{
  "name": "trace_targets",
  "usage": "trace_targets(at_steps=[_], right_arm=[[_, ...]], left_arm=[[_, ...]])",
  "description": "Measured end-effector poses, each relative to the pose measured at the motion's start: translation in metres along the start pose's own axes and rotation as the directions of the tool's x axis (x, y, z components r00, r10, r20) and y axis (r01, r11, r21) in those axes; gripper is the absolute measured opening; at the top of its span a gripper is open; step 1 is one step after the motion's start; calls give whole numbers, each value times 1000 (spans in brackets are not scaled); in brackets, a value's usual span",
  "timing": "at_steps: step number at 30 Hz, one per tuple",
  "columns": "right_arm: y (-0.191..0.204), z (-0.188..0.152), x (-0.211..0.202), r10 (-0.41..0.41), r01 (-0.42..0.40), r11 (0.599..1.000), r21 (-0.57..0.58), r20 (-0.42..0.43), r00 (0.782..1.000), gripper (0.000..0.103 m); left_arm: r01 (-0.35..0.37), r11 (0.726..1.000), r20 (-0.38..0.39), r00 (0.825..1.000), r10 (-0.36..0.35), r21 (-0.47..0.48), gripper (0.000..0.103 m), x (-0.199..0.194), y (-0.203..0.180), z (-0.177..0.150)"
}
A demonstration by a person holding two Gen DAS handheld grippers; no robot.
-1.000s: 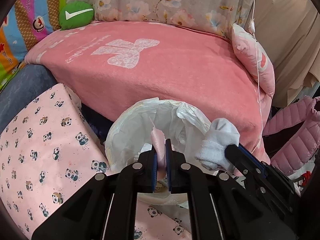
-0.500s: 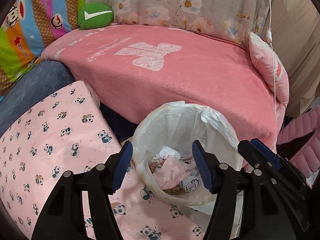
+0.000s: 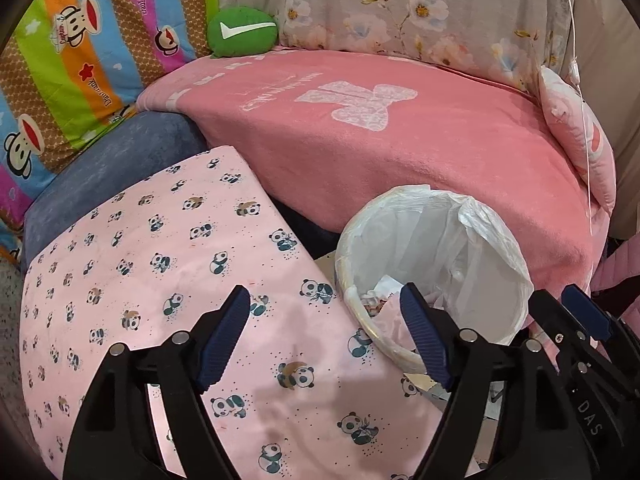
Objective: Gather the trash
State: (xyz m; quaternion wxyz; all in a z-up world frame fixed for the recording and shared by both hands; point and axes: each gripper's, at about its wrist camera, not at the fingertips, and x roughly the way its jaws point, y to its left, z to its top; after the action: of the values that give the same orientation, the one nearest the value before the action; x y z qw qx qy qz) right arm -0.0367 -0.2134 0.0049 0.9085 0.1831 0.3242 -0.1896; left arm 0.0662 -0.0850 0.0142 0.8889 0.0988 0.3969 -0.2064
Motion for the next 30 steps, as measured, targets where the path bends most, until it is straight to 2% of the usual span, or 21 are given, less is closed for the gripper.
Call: trace_targets(at_steps=[5, 12, 17, 19, 23, 30], right_arm=[[3, -7, -4, -19, 19, 1000, -4, -5, 1000, 62], [8, -15, -6, -51, 50, 998, -35, -28, 998, 85], [10, -20, -6, -69, 67, 997, -48, -37, 997, 87], [10, -21, -5, -71, 69, 996, -52, -41, 997, 92], [14, -25, -5, -83, 79, 994, -72, -54, 995, 92], [13, -30, -4, -85, 80, 994, -73, -65, 994, 92]], left_arm=[[-44, 999, 10, 999, 44, -17, 87, -6, 7, -9], [-68, 997, -12, 998, 68, -36, 89, -5, 16, -21], [-70, 996, -35, 997, 69, -50, 89, -3, 21, -29], [-69, 996, -39, 997, 67, -55, 89, -3, 22, -31], [-70, 995, -48, 997, 67, -66, 93, -2, 24, -35], [-57, 995, -62, 997, 52, -82, 93, 1, 25, -40]])
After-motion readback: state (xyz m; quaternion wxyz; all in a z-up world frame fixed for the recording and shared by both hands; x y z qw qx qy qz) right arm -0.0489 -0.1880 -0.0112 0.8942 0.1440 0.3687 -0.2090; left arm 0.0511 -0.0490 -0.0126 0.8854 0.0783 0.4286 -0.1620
